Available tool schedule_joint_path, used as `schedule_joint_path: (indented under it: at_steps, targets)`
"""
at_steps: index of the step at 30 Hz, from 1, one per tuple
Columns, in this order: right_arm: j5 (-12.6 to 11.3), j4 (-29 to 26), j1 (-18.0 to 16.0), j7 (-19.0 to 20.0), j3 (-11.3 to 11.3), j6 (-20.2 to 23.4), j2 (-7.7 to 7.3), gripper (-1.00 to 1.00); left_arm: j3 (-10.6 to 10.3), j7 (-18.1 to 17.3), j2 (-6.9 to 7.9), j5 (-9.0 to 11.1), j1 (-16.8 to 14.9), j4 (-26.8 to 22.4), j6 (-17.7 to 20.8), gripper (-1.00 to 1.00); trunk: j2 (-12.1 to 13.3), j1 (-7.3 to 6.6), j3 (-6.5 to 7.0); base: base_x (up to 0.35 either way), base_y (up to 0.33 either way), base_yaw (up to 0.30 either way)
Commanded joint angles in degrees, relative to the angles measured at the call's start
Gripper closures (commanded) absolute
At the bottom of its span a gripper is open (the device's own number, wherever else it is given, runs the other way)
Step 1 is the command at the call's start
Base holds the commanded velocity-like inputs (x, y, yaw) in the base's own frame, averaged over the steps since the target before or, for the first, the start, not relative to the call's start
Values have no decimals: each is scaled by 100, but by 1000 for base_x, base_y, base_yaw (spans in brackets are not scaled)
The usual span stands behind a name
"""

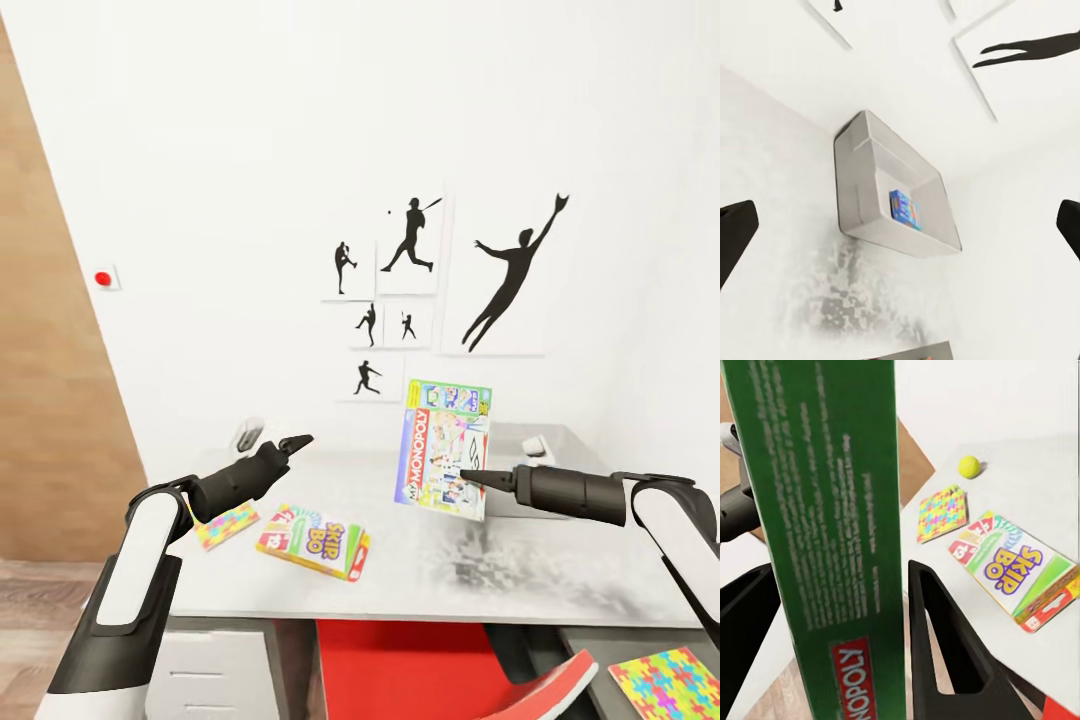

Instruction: Put all the toys in the child's room - the three board games (two on the bed and one on the table), the two jigsaw puzzles on the table, and the tennis ball on the table - inside the toy box on the table in the child's room.

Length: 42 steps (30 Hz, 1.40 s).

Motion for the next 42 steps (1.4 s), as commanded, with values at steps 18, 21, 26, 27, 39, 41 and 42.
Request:
schedule_joint_path:
  at_steps: [18,21,26,27,39,41,42]
  targets:
    - [28,3,-7,68,0,11,-18,100,-5,58,8,60,-2,-4,20,-100,-9,3,-10,161,-24,3]
    - [28,2,-8,68,-2,11,-26,100,-13,59,8,60,-2,-4,19,-100,-9,3,-10,15,-1,0]
    - [28,1,-8,77,-3,11,-33,100,-17,59,8,63,-2,-4,19,-100,-9,3,-10,5,0,0]
    - [28,1,-8,77,-3,11,-33,100,-17,59,8,63,-2,-4,19,-100,-9,3,-10,3,0,0]
    - [-11,59,-41,85,-39,11,-52,100,-15,54,8,66,-2,-4,19,-100,-9,3,-10,1,0,0]
    - [-12,269,-105,82,-48,11,-80,100,-20,50,8,67,-2,-4,19,-100,-9,3,-10,0,0,0]
    - [-8,478,-183,79,-43,11,-99,100,-21,48,8,67,-2,-4,19,-100,-9,3,-10,0,0,0]
